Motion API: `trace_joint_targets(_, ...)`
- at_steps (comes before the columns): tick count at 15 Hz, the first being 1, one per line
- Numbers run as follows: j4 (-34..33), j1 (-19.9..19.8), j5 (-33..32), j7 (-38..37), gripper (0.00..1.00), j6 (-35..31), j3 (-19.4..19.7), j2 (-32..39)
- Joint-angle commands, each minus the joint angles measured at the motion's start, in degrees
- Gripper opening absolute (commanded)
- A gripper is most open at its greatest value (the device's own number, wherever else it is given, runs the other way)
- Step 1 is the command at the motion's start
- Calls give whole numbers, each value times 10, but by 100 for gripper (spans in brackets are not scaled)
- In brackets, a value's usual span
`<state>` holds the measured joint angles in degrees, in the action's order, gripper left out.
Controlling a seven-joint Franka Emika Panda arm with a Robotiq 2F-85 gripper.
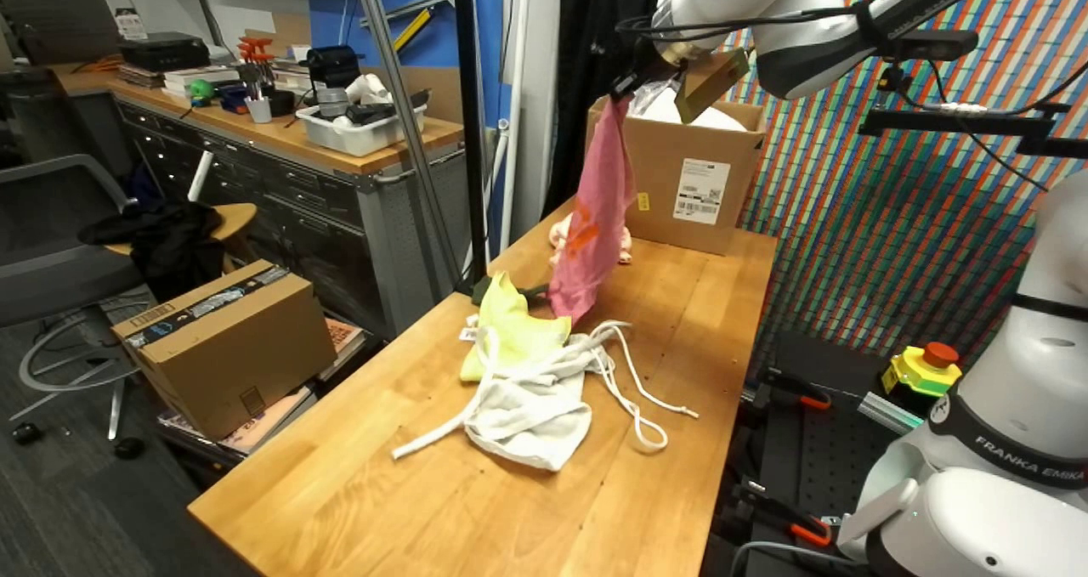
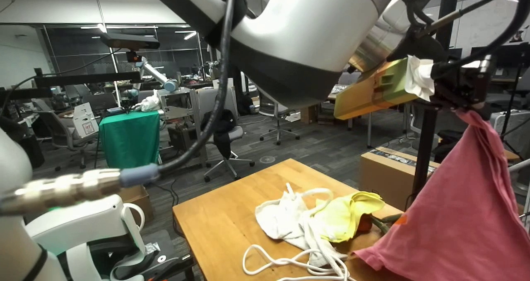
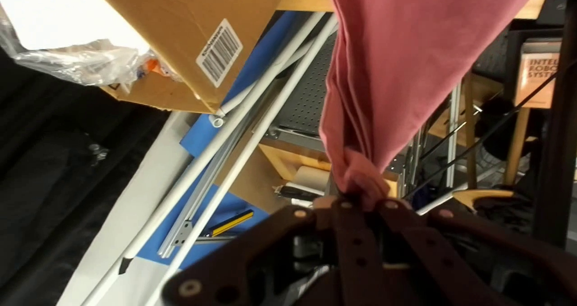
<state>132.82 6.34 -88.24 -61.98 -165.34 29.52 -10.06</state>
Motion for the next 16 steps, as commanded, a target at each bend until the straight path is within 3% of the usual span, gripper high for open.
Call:
trace_joint_targets(1, 31, -16, -80, -69, 4, 45, -7, -60)
trace_joint_targets(6, 69, -32, -167, -133, 4, 134, -11, -102)
trace_joint_targets(13, 109, -42, -173, -128, 4, 182, -11, -145)
trace_joint_targets(14, 115, -86, -148, -99, 4, 163, -46, -142)
trace_joint_targets(16, 127, -101, -126, -58, 4, 153, -55, -149)
